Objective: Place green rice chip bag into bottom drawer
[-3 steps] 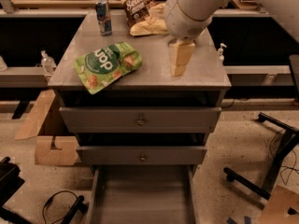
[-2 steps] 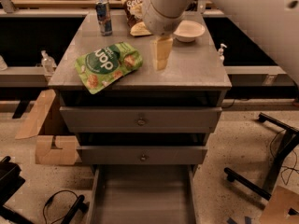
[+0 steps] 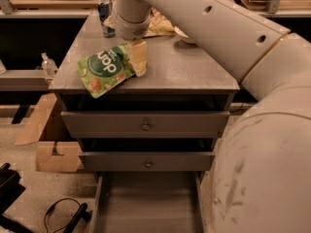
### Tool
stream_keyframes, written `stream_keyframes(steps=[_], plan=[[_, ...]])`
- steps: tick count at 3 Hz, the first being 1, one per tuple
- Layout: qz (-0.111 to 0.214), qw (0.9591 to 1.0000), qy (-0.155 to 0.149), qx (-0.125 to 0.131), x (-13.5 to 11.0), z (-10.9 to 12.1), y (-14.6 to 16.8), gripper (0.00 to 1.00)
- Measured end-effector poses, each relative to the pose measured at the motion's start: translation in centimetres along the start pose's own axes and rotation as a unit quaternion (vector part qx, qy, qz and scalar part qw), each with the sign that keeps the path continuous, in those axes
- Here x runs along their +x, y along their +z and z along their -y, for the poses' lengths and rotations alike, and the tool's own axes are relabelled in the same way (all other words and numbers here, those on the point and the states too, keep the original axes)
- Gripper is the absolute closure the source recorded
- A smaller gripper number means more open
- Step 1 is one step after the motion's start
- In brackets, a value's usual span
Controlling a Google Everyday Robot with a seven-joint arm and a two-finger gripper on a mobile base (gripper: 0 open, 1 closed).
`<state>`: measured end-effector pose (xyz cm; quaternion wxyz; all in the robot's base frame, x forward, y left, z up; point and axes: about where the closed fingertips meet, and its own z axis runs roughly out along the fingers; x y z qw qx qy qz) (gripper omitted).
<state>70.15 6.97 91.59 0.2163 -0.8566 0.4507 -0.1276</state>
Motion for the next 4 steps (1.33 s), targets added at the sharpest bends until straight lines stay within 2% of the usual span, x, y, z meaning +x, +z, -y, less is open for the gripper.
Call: stream_keyframes(steps=[1, 2, 3, 4], plan=[[-0.031, 0.9982, -0.028, -0.042, -1.0, 0.1, 3.7, 0.0], [-0.058, 0.9941, -0.043, -0.08, -1.0, -1.0, 6.6, 0.19], [-0.056, 0.993, -0.04, -0.096, -1.3, -1.7, 8.2, 0.42], [-0.056, 0.993, -0.04, -0.096, -1.2, -1.5, 7.7, 0.65]])
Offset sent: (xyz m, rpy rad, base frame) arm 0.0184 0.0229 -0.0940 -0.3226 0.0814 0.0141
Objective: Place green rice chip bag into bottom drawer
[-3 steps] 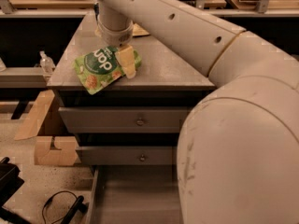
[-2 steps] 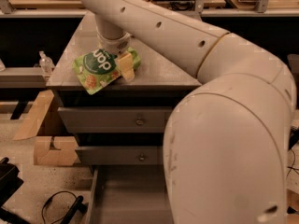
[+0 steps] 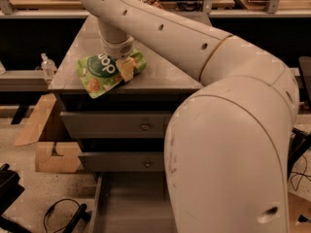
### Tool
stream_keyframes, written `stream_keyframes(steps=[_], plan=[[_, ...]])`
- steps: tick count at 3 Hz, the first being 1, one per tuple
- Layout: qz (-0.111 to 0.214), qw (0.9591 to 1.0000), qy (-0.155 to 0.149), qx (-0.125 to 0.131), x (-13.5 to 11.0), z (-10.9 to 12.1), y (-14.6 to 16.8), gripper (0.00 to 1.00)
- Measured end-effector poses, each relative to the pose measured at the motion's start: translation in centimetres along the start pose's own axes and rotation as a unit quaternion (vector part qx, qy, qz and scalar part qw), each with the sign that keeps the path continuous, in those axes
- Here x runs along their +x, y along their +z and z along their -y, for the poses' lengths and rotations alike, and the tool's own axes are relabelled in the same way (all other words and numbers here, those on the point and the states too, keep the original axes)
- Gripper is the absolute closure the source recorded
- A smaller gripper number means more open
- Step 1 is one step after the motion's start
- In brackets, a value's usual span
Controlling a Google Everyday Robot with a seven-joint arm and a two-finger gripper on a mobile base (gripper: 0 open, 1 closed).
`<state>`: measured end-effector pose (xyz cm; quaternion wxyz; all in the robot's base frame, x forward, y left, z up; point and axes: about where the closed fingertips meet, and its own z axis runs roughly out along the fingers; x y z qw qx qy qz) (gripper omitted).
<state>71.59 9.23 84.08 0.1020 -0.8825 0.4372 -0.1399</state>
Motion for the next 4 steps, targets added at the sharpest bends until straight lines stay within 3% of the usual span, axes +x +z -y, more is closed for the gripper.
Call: stream_keyframes(steps=[1, 2, 3, 4], plan=[[0.0, 1.0, 0.0, -0.001, 0.0, 0.0, 0.0, 0.96], [0.0, 1.0, 0.0, -0.001, 0.0, 0.0, -0.1, 1.0], [-0.005, 0.9996, 0.025, 0.009, 0.4, -2.6, -2.4, 1.0], [-0.003, 0.9913, 0.123, 0.048, 0.2, -10.5, -9.4, 1.0]])
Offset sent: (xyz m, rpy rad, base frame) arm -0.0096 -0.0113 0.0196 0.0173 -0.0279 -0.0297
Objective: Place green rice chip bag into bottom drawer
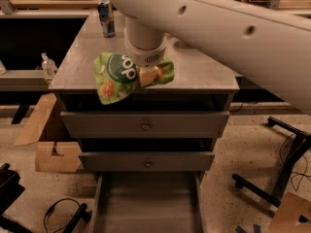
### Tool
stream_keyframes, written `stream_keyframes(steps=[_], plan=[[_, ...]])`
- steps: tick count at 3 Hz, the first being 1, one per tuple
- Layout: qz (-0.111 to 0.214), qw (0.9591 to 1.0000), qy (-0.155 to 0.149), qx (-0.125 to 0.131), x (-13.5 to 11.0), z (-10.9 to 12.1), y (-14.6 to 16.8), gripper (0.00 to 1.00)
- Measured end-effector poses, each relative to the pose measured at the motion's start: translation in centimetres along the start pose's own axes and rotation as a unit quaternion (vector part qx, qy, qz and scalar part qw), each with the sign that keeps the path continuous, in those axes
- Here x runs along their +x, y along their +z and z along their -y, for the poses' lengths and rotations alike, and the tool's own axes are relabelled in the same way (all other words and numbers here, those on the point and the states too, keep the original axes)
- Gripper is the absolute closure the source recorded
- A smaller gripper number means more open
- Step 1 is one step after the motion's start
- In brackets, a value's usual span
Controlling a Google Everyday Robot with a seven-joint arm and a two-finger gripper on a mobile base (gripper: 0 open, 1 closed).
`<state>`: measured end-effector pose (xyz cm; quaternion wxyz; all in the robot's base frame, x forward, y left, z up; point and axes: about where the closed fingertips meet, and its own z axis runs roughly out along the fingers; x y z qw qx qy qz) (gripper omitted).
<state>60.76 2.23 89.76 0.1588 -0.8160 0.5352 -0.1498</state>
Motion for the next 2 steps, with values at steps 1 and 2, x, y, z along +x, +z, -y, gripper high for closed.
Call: stream_keyframes(steps=[1, 2], plan=[[0.02, 0.9974, 0.069, 0.003, 0.2, -6.5, -2.3, 1.0], [0.07, 0.9901, 0.119, -0.026, 0.5, -13.1, 0.3, 1.0]])
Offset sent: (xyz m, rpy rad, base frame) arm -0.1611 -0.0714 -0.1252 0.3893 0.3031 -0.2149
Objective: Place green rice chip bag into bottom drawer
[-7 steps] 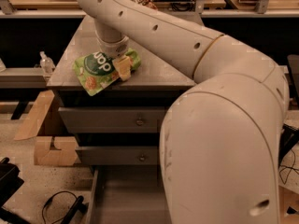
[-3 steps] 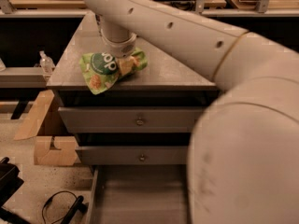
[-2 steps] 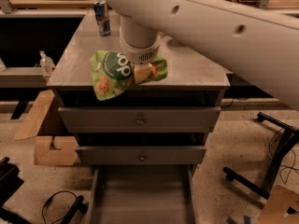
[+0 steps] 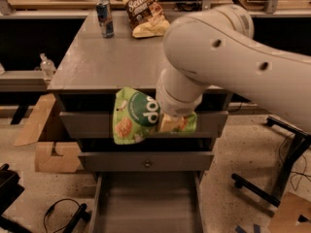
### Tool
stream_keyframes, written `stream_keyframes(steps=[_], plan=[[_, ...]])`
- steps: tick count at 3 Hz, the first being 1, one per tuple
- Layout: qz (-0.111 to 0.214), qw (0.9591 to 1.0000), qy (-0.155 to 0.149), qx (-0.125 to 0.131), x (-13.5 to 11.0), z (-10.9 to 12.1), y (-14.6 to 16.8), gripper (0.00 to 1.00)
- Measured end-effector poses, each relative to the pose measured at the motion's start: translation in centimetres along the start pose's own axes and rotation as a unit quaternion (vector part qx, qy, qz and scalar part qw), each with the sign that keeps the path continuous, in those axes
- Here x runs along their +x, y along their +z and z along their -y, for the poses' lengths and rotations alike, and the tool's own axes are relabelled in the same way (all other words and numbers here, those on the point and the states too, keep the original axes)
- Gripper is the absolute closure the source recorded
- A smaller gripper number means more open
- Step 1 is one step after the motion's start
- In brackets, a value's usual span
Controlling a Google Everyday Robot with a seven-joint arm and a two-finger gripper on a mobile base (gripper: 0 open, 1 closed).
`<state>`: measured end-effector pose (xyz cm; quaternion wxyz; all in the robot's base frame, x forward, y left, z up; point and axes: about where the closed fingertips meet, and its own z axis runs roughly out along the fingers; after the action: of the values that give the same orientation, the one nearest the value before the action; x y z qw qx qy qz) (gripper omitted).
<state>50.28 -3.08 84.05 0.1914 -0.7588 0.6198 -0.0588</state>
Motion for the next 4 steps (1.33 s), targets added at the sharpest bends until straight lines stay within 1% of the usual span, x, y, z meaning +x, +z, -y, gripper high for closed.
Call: stream_keyframes(steps=[1, 2, 3, 4], plan=[[0.067, 0.9965, 0.034, -0.036, 0.5, -4.0, 6.3, 1.0], [0.08, 0.9952, 0.042, -0.038, 0.4, -4.2, 7.4, 1.0], [0.08, 0.9952, 0.042, -0.038, 0.4, -4.2, 7.4, 1.0], [0.092, 0.9933, 0.057, -0.04, 0.9, -4.5, 9.1, 1.0]])
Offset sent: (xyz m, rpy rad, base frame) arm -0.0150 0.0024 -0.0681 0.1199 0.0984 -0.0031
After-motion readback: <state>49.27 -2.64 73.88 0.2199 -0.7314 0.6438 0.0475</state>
